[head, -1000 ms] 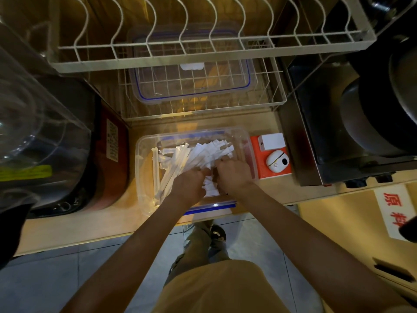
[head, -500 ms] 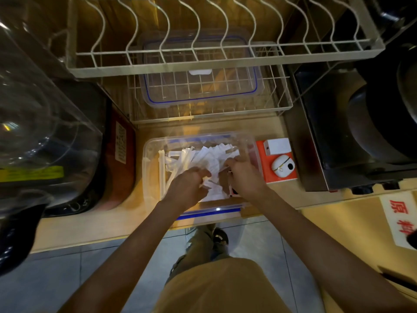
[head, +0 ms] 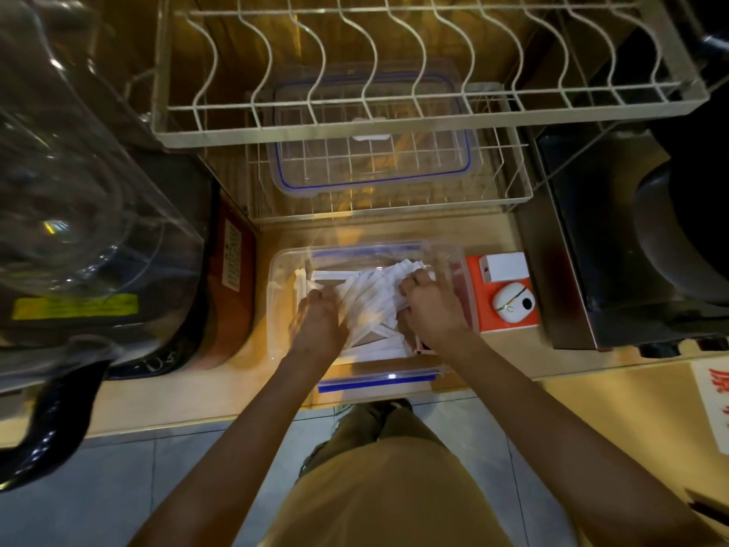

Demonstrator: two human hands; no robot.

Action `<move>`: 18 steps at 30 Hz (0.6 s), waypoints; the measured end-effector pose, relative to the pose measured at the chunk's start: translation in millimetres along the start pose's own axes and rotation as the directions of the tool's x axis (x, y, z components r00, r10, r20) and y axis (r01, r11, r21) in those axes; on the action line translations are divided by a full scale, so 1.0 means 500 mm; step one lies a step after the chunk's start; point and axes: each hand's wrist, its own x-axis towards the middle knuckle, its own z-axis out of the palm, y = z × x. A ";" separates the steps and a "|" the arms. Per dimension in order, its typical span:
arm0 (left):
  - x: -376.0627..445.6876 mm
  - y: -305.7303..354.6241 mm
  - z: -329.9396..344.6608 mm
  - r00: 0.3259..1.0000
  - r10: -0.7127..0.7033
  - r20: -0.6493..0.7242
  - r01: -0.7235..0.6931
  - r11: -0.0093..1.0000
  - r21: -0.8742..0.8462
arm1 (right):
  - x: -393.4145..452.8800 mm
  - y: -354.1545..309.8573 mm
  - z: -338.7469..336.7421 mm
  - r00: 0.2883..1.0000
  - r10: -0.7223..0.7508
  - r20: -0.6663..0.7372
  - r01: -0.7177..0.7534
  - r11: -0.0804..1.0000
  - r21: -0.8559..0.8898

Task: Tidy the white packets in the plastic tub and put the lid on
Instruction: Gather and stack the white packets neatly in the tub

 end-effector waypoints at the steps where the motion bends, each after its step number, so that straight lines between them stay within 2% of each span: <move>1: 0.002 0.000 0.000 1.000 0.010 -0.005 -0.010 1.000 -0.013 | 0.001 0.001 0.002 1.000 -0.010 -0.005 0.010 1.000 -0.023; 5: 0.005 -0.004 -0.005 0.999 0.048 -0.005 -0.048 0.997 -0.054 | 0.003 0.007 0.005 1.000 -0.025 -0.014 0.025 0.999 -0.030; 12: -0.002 0.028 -0.050 0.998 -0.003 -0.067 -0.001 0.999 -0.053 | 0.006 0.020 0.008 0.997 -0.074 -0.009 0.074 0.996 0.040; 15: -0.003 0.064 -0.061 0.998 0.055 -0.035 -0.058 0.995 -0.085 | 0.011 0.024 0.011 0.997 -0.077 -0.030 0.078 0.996 0.043; 18: 0.012 0.090 -0.048 0.997 0.076 -0.002 -0.076 0.997 -0.025 | 0.012 0.023 0.009 0.995 -0.063 -0.073 0.073 0.986 0.152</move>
